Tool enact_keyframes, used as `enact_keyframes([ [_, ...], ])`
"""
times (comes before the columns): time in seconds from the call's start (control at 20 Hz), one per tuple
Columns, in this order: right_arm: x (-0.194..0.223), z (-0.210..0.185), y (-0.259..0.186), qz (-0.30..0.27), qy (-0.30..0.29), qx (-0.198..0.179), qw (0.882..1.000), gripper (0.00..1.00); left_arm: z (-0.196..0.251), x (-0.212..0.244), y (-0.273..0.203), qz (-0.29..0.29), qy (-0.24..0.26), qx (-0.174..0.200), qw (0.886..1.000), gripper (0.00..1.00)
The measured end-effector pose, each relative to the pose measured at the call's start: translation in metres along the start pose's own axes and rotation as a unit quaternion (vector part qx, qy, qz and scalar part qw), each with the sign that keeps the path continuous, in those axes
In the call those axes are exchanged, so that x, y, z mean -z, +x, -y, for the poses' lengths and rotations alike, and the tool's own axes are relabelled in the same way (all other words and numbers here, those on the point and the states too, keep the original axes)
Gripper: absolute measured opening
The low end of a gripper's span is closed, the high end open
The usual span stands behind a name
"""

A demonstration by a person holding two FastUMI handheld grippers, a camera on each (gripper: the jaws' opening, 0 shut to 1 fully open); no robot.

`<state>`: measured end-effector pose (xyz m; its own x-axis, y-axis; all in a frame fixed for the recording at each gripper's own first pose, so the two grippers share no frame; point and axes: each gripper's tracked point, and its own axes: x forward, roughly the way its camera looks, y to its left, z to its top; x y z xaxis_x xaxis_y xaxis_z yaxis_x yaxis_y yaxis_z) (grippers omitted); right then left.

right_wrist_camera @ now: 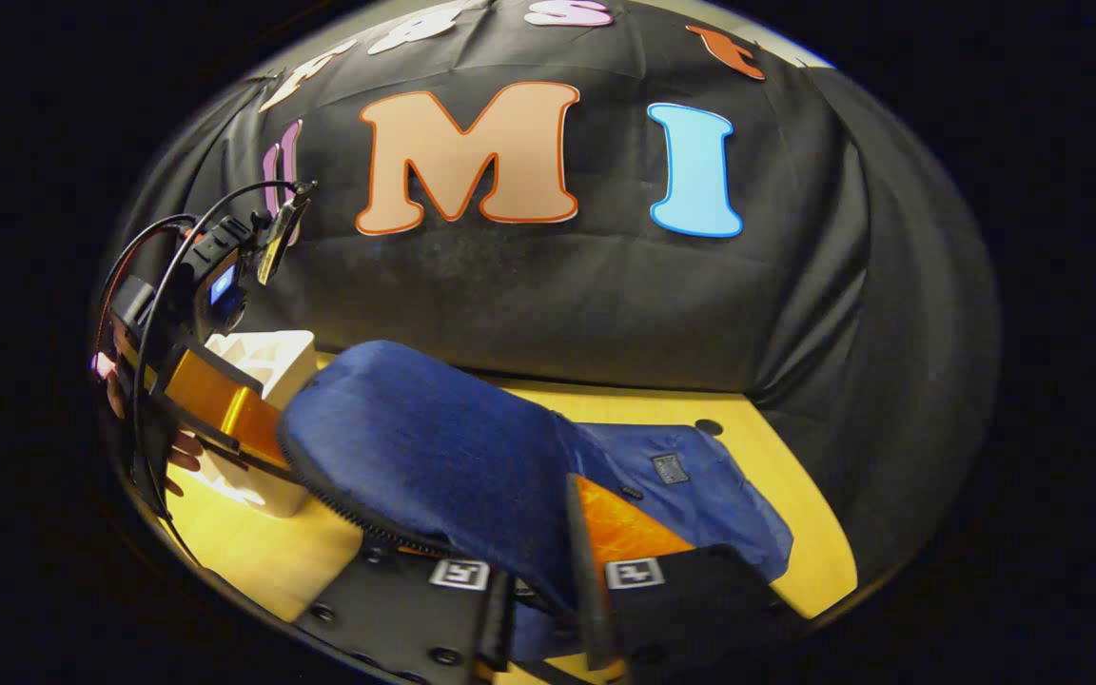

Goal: Open the schoolbag, grab two books from the bookshelf and put them into the schoolbag.

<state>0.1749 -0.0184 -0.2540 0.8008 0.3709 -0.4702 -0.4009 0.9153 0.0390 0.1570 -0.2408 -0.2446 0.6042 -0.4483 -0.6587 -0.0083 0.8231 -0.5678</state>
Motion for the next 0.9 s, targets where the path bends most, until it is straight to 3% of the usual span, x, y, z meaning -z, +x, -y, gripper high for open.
enact_keyframes([
  [0.15, 0.006, -0.026, -0.026, -0.007, 0.008, -0.03, 0.999, 0.89, 0.002, -0.004, -0.039, 0.012, 0.019, -0.008, 1.0, 0.93],
  [0.2, 0.006, -0.033, -0.035, -0.004, 0.007, -0.032, 0.999, 0.98, 0.0, -0.006, -0.051, 0.02, 0.025, -0.011, 0.999, 0.96],
  [0.45, -0.026, -0.072, -0.085, 0.028, 0.045, -0.058, 0.997, 0.97, -0.015, -0.034, -0.119, 0.081, 0.041, -0.049, 0.995, 0.95],
  [0.7, -0.08, -0.079, -0.118, 0.089, 0.067, -0.019, 0.994, 0.97, -0.043, -0.052, -0.182, 0.143, 0.057, -0.105, 0.983, 0.95],
  [0.9, -0.099, -0.078, -0.136, 0.106, 0.05, 0.026, 0.993, 0.96, -0.055, -0.07, -0.216, 0.201, 0.1, -0.138, 0.965, 0.95],
])
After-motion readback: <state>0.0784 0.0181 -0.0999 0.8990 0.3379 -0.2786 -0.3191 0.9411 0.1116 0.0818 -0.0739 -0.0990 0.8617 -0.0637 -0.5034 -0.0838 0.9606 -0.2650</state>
